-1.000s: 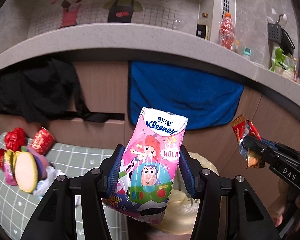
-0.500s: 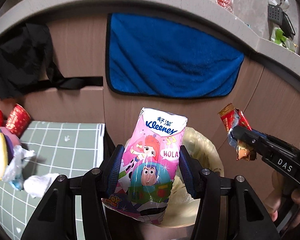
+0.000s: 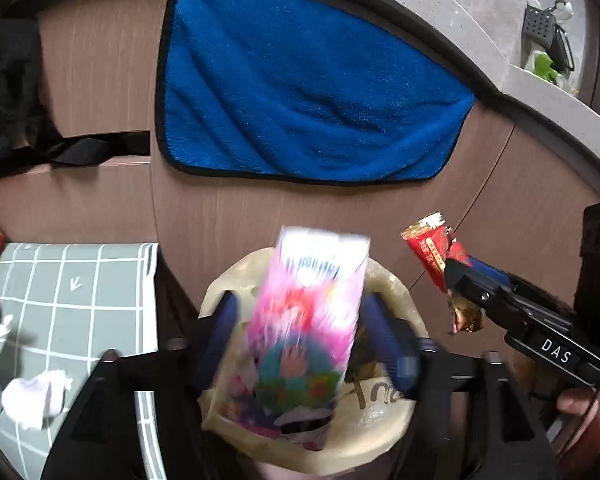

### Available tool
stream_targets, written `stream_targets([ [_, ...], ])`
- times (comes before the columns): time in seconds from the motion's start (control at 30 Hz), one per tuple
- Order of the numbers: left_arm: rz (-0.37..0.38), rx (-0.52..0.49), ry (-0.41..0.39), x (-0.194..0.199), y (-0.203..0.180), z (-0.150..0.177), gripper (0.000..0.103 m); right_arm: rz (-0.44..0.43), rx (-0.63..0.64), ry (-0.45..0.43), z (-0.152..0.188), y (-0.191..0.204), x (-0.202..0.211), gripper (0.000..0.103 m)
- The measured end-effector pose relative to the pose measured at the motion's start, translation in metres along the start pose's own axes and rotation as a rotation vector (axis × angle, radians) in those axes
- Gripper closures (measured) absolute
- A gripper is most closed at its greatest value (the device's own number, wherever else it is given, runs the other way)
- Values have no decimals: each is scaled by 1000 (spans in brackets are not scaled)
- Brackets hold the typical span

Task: Collect trash
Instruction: 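Carry both held items over the yellow-lined bin and open both grippers, then move both grippers back over the table toward the tissues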

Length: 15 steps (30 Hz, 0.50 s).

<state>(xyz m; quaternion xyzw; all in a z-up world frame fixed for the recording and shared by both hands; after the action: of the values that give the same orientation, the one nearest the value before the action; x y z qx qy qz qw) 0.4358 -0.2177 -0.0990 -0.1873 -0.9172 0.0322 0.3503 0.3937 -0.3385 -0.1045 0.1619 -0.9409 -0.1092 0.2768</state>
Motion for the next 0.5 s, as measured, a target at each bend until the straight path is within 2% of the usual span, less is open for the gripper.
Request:
stream_targets([
  [0.03, 3, 3, -9, 0, 2, -2, 18, -7, -14, 1, 0, -2, -2, 57],
  [0.07, -3, 5, -15, 0, 5, -5, 17, -24, -32, 5, 1, -3, -5, 57],
  [0.2, -11, 51, -22, 6, 21, -15, 17, -41, -54, 4, 3, -3, -8, 57],
  [0.33, -88, 31, -59, 22, 45, -22, 17, -26, -56, 10, 3, -3, -7, 55],
  [0.47, -118, 64, -31, 33, 74, -14, 17, -57, -66, 25, 3, 2, -14, 51],
  [0.5, -129, 74, -24, 37, 82, -10, 17, -68, -74, 27, 3, 3, -15, 47],
])
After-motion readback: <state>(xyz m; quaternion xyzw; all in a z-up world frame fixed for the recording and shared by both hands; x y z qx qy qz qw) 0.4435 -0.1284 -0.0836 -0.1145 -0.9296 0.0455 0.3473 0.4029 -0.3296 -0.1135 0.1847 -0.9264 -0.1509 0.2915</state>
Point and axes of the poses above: each gripper's, at about its wrist camera, not at the fingertips, and x roughly against the way its jaws point, y to its left, z to its underside, the point moved 10 cm from there along -x, roughly the way its jaws point, and after that the axes turned 9 degrees about -z, right-handed, at the moved point
